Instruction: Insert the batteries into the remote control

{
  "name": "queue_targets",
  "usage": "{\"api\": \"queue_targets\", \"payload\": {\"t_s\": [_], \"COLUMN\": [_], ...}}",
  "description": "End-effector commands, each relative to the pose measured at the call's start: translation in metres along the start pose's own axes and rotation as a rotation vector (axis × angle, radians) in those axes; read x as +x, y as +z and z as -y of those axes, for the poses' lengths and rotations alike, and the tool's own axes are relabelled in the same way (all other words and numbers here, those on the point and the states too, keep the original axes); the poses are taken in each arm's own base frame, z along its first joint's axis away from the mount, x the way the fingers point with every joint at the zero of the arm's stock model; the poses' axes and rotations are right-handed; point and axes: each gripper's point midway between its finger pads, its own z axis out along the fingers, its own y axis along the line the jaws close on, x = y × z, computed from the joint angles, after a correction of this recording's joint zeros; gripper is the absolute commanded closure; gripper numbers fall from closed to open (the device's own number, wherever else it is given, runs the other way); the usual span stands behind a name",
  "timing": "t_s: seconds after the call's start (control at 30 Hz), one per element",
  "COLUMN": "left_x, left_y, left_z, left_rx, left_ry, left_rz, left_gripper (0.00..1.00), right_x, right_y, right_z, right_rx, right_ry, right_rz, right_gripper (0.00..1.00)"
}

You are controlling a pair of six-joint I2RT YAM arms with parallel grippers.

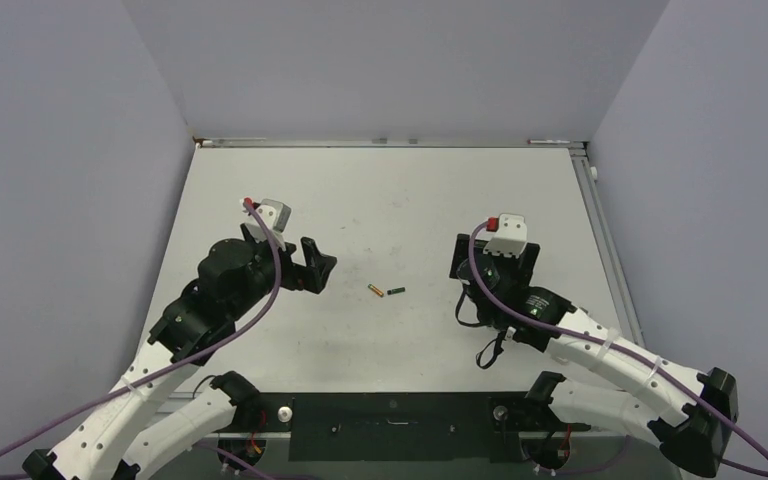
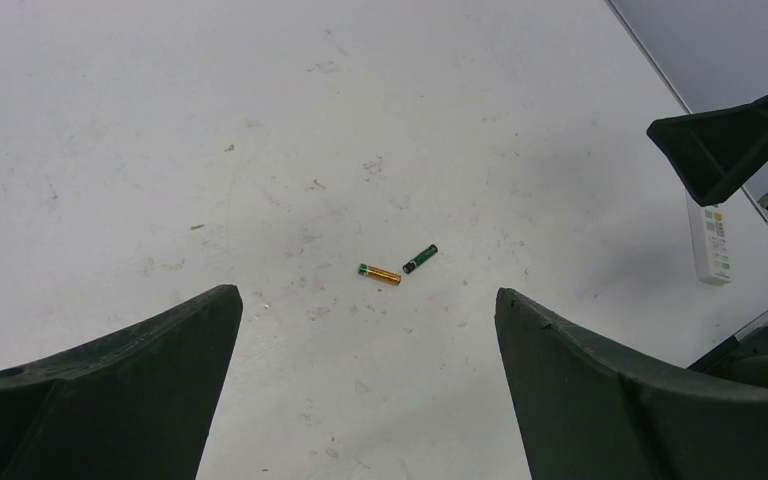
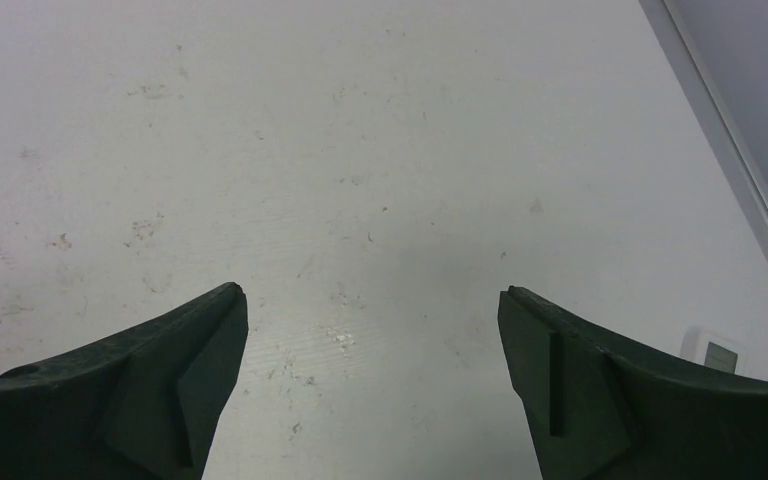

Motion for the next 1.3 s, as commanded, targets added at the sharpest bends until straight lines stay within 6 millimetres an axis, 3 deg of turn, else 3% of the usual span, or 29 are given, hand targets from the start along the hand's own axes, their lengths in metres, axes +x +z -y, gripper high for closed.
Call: {"api": "queue_targets", "payload": {"t_s": [0.0,0.43,0.67,0.87,1.07,1.27], "left_x": [-0.016,-0.017,-0.015,-0.015,-0.011,-0.01], "left_y": [-0.001,-0.004,-0.003,-0.002,0.0,0.001], "left_z": [0.009,0.013,0.012,0.012,0.016,0.019], "left_rx": [0.032,0.068,0.062,0.064,0.087,0.1], "left_ry": [-0.02,-0.038,-0.038,-0.038,-0.043,-0.044], "left_rz": [0.027,0.027,0.02,0.014,-0.006,-0.015], "left_gripper": [0.04,0.04,0.04,0.04,0.04,0.04], "right_x": [-0.016,-0.003,0.026,0.046,0.067,0.094], "right_y": [-0.014,-0.033,-0.018,-0.004,0.002,0.008], "right_z": [0.021,0.058,0.072,0.101,0.113,0.139], "right_rx": [0.077,0.185,0.251,0.376,0.433,0.588], "right_ry": [0.089,0.145,0.165,0.215,0.271,0.298], "right_rz": [0.004,-0.074,-0.194,-0.266,-0.333,-0.417], "right_gripper": [0.04,0.07,0.07,0.06,0.06,0.04]}}
